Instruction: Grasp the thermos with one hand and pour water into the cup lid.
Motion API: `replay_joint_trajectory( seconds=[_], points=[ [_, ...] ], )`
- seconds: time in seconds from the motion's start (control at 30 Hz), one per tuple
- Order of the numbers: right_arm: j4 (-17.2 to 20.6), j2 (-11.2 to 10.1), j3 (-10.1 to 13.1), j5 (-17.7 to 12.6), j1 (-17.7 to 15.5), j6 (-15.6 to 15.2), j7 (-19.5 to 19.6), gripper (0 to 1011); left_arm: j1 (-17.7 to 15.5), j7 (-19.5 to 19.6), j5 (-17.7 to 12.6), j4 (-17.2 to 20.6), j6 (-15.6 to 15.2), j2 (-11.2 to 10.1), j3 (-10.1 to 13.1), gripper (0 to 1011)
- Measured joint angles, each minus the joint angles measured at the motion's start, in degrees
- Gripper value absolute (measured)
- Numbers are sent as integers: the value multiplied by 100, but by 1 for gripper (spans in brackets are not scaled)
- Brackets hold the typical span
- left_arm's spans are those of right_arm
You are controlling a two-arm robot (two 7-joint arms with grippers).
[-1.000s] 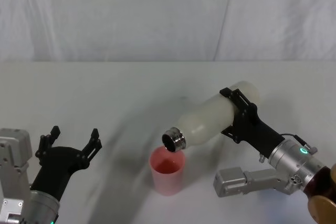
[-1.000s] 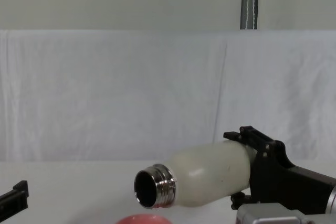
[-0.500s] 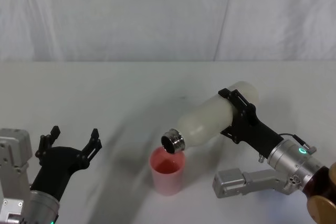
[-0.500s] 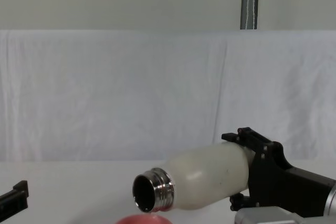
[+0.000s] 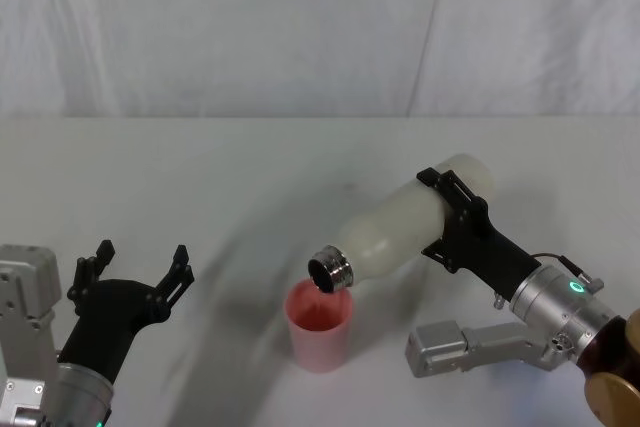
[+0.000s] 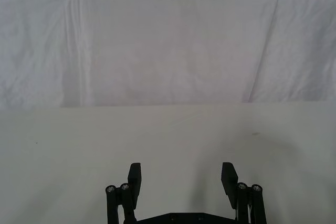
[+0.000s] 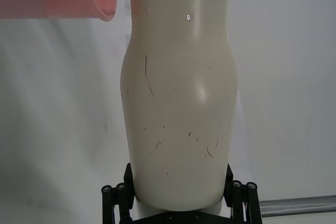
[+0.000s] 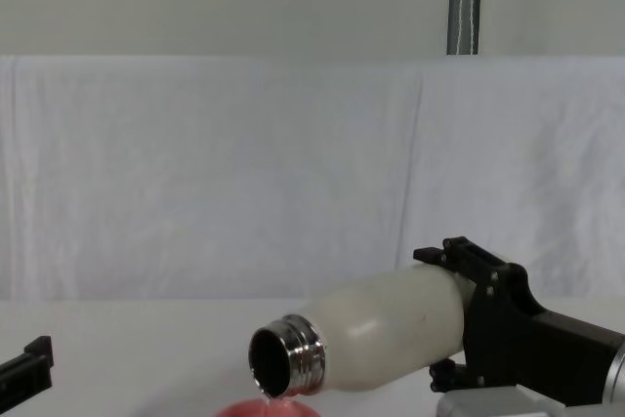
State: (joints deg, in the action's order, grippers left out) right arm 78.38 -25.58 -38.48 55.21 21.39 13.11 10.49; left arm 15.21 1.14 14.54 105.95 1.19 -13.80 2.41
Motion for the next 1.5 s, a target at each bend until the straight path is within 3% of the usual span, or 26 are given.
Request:
replay_joint_trajectory(
  seconds=[1.5],
  points=[
    [-53, -26, -14, 24, 43, -19, 37, 958, 0, 0, 0, 0, 0, 0, 0, 1001]
  ],
)
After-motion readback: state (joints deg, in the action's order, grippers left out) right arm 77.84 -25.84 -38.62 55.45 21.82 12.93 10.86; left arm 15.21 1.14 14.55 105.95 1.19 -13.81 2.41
